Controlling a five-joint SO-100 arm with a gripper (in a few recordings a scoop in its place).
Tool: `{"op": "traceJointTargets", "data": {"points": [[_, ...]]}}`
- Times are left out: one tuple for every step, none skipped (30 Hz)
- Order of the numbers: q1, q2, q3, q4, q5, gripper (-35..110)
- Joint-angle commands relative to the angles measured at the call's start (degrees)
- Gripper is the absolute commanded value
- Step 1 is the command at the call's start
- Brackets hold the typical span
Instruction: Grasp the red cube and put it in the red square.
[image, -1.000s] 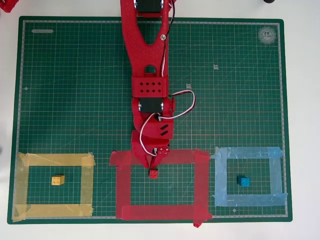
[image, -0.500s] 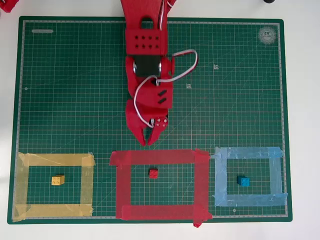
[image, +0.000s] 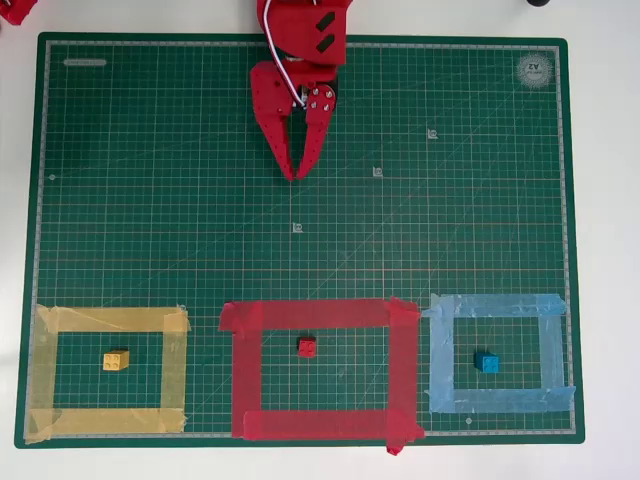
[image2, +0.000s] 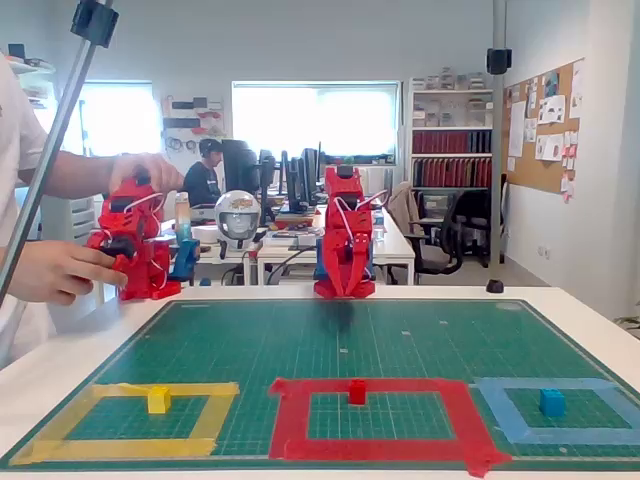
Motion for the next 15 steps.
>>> {"op": "traceJointTargets", "data": {"points": [[-1.3,11.8,6.2,0.4,1.6,-1],[-1.3,13.3,7.5,0.4,1.6,-1],[-1.3,14.8,8.5,0.4,1.6,-1],[-1.3,16.2,9.5,0.4,1.6,-1],[-1.2,17.6,10.5,0.4,1.6,-1],[-1.1,19.0,11.5,0.4,1.6,-1],[-1.0,20.7,12.7,0.4,1.6,-1],[-0.9,22.6,13.8,0.7,1.6,-1],[-0.7,24.7,14.8,1.7,1.6,-1],[-0.6,26.5,15.5,2.7,1.6,-1],[-0.4,27.9,16.2,3.4,1.6,-1],[-0.3,29.2,16.8,4.3,1.6,-1],[0.2,30.2,16.8,6.5,1.6,-1],[0.7,31.5,16.8,9.1,1.6,-1],[1.1,32.2,16.8,11.4,1.6,-1]]}}
